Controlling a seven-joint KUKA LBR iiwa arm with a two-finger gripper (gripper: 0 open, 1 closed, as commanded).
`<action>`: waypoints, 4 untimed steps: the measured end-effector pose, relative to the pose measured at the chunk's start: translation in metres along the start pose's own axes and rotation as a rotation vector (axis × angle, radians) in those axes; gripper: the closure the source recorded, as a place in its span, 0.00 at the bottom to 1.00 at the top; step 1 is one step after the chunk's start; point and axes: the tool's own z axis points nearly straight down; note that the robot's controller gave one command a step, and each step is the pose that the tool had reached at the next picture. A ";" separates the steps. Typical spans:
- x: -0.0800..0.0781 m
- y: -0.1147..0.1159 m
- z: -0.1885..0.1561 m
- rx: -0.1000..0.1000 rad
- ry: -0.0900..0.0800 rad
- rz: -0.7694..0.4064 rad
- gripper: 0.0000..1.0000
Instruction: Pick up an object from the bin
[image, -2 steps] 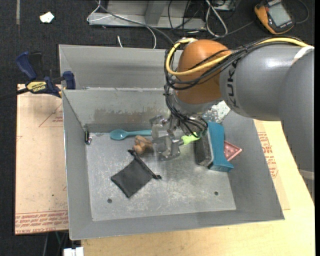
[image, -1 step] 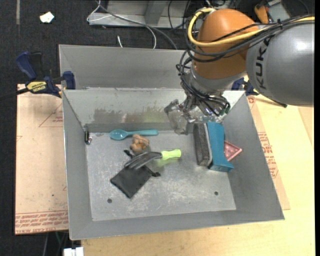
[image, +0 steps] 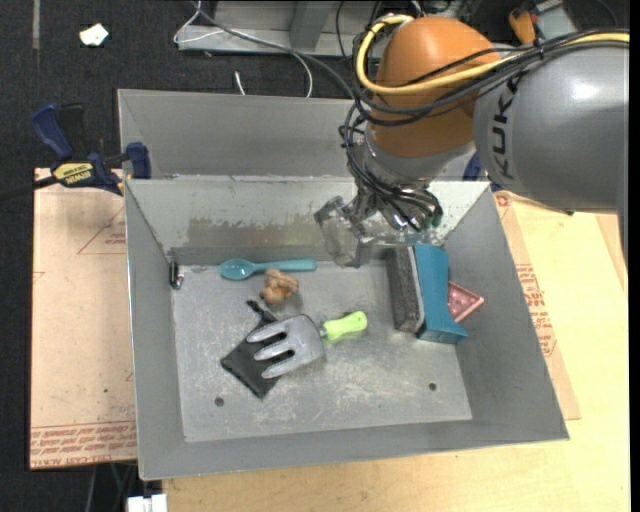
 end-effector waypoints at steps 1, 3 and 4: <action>0.019 0.013 0.034 0.002 0.000 -0.044 1.00; 0.033 0.025 0.095 0.000 -0.004 -0.129 0.00; 0.030 0.029 0.121 0.004 -0.010 -0.263 0.00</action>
Offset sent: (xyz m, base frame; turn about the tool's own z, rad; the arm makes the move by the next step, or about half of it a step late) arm -0.0398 0.0080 -0.0955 -0.1320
